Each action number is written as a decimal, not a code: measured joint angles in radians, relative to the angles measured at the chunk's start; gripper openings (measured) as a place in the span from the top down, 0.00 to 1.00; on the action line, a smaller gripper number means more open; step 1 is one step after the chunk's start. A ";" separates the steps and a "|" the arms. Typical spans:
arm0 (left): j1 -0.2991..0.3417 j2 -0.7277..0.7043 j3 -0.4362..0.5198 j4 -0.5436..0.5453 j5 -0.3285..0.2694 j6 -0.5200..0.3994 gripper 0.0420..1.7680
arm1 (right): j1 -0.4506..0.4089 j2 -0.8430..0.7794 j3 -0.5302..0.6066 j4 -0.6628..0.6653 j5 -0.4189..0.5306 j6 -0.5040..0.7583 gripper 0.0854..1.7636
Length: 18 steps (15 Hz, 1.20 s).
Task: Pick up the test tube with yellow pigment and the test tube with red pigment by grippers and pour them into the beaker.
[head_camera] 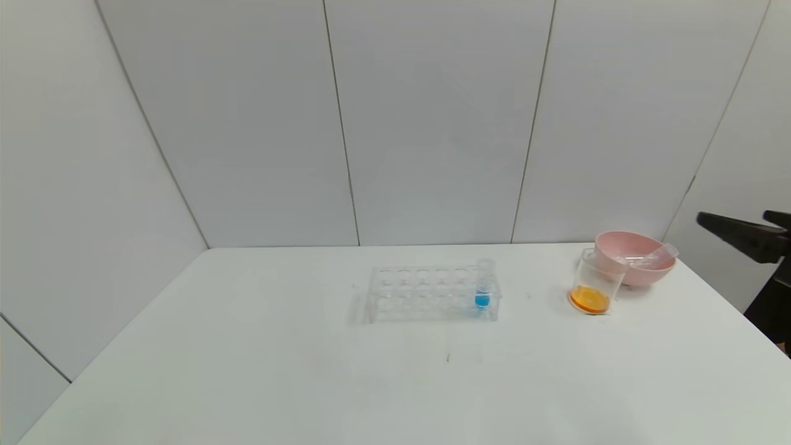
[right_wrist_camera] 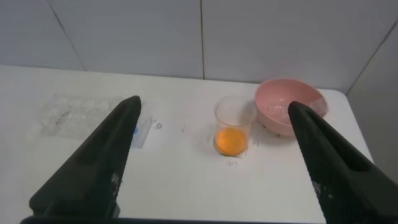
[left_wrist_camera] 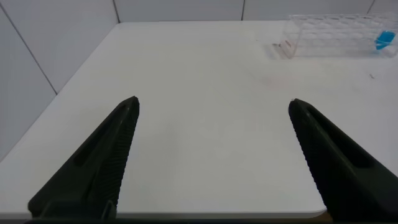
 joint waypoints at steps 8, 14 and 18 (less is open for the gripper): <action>0.000 0.000 0.000 0.000 0.000 0.000 0.03 | -0.016 -0.544 0.190 -0.010 0.004 -0.011 0.04; 0.000 0.000 0.000 0.000 0.000 0.000 0.03 | -0.019 -0.889 0.293 -0.011 0.000 -0.015 0.04; 0.000 0.000 0.000 0.000 0.000 0.000 0.03 | -0.011 -1.061 0.407 -0.010 -0.016 -0.073 0.04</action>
